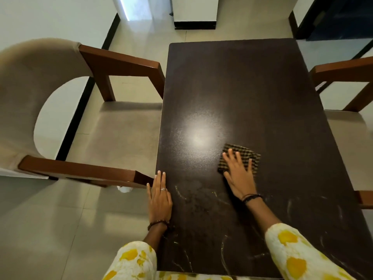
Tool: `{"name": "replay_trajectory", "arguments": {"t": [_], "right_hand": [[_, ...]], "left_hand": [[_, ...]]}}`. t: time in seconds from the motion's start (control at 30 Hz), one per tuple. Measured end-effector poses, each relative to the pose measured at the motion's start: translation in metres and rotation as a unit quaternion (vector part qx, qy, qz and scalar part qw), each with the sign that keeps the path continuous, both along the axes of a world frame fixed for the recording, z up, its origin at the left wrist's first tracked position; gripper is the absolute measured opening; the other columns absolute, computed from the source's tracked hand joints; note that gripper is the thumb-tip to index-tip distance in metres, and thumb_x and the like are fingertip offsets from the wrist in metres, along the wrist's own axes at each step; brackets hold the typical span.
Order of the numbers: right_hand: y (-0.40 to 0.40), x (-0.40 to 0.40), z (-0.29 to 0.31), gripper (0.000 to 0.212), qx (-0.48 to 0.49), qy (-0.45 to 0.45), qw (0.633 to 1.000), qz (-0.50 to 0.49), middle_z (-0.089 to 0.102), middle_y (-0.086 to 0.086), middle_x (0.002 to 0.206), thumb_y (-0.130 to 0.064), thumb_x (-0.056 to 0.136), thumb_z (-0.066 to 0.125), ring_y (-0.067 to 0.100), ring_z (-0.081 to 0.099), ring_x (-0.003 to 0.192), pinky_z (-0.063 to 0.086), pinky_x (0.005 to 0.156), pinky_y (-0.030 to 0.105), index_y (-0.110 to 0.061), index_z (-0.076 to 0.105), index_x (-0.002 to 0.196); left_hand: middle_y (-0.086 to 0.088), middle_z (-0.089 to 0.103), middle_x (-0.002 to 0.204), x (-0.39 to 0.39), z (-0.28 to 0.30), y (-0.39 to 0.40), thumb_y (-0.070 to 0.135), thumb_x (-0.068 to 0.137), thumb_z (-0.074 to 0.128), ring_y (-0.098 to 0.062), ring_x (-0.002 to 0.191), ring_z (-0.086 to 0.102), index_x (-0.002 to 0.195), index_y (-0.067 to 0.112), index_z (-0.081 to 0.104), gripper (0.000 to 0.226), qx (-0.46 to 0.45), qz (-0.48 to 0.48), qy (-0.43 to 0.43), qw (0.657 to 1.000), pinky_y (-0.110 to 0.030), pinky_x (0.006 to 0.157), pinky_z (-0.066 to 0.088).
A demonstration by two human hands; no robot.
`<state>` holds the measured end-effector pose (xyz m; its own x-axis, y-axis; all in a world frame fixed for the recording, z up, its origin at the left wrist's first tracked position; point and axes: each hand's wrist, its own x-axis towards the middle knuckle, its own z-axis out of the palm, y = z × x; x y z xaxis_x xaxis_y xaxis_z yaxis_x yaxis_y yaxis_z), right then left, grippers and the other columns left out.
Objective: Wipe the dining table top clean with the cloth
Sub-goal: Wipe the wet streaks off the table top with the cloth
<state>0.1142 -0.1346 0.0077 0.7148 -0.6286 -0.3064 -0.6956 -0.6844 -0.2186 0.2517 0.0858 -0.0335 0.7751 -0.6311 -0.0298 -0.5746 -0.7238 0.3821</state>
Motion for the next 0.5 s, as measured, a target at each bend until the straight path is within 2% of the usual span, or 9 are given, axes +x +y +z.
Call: {"name": "replay_trajectory", "arguments": {"t": [0.17,0.3,0.37,0.5], "right_hand": [[0.045,0.042,0.005,0.062,0.028,-0.007,0.990,0.137,-0.004,-0.002,0.159,-0.031,0.097,0.037,0.018,-0.004,0.147,-0.006,0.115,0.051,-0.026,0.004,0.149],[0.033,0.028,0.000,0.060,0.023,-0.018,0.979,0.204,-0.002,-0.003,0.159,-0.027,0.098,0.037,0.014,-0.002,0.147,-0.006,0.116,0.049,-0.026,0.006,0.150],[0.017,0.008,-0.001,0.060,0.027,-0.032,0.979,0.198,-0.002,-0.005,0.159,-0.026,0.098,0.037,0.012,-0.002,0.146,-0.005,0.116,0.047,-0.027,0.006,0.150],[-0.032,-0.056,-0.005,0.063,0.029,-0.045,0.993,0.101,-0.002,-0.006,0.159,-0.025,0.097,0.040,0.012,-0.001,0.146,-0.004,0.116,0.045,-0.027,0.006,0.150]], "left_hand": [[-0.012,0.023,0.150,-0.034,0.012,-0.011,0.025,0.089,0.027,-0.019,0.137,0.019,0.143,0.013,0.014,0.058,-0.028,-0.010,-0.012,0.999,-0.038,0.114,0.008],[-0.014,0.020,0.150,-0.084,0.010,-0.033,0.031,0.090,0.031,-0.020,0.138,0.014,0.144,0.012,0.013,0.059,-0.029,-0.050,0.003,0.998,-0.035,0.113,0.003],[-0.013,0.018,0.150,-0.108,0.011,-0.047,0.033,0.091,0.032,-0.019,0.138,0.011,0.144,0.013,0.012,0.060,-0.036,-0.060,0.019,0.997,-0.034,0.113,0.001],[-0.009,0.013,0.152,-0.145,0.008,-0.070,0.035,0.092,0.032,-0.019,0.139,0.009,0.144,0.014,0.015,0.059,-0.007,-0.125,0.015,0.992,-0.035,0.113,-0.001]]}}
